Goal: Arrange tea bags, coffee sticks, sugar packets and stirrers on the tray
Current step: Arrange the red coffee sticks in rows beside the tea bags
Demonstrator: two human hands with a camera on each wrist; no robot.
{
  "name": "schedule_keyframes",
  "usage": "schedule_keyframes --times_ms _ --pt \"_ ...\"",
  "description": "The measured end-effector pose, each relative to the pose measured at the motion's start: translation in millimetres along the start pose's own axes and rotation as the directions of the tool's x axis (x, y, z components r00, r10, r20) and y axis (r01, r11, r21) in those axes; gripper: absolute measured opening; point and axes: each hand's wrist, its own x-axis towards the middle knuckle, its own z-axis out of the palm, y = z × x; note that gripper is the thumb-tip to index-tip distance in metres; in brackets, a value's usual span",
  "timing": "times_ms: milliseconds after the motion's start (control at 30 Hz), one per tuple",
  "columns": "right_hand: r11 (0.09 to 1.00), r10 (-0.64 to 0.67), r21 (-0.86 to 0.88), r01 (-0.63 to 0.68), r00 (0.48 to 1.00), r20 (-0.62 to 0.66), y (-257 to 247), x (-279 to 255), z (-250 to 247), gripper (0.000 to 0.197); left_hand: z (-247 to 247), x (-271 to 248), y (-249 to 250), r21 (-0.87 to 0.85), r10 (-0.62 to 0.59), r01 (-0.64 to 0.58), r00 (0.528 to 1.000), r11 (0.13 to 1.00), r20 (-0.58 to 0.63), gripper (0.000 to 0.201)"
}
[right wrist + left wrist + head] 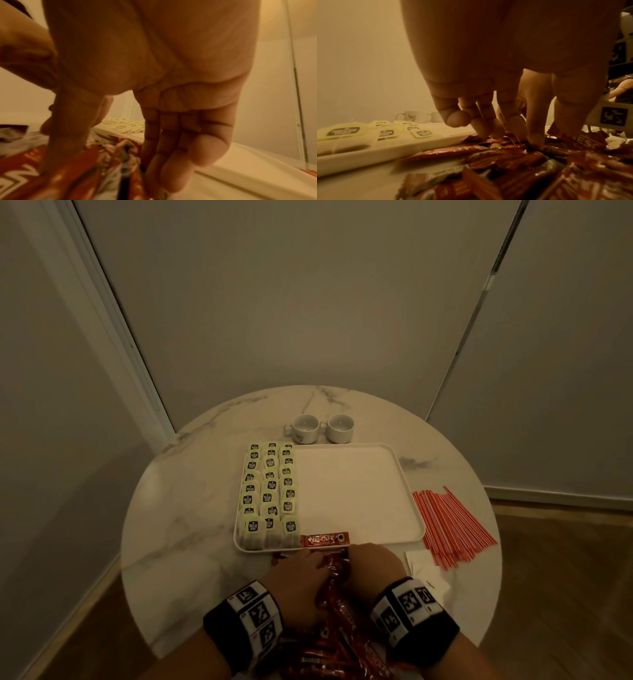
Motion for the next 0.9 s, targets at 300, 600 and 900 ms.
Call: schedule_keyframes --times_ms 300,600,900 --pt "0.998 -0.066 -0.020 0.064 0.993 -0.101 -10.8 4.0 14.4 0.021 -11.2 -14.8 -15.3 -0.150 -0.072 0.054 0.990 0.987 -0.117 0.033" --pt "0.909 -0.027 0.409 0.080 0.991 -0.134 -14.3 -1.7 -52.0 0.010 -44.8 -9.4 -18.8 -0.522 -0.316 0.178 0.930 0.834 -0.187 0.021" --pt "0.263 -0.026 0.952 0.157 0.988 -0.155 -35.7 6.2 -79.6 0.013 -65.6 9.8 -7.5 -0.983 -0.337 -0.002 0.939 0.183 -0.065 0.025"
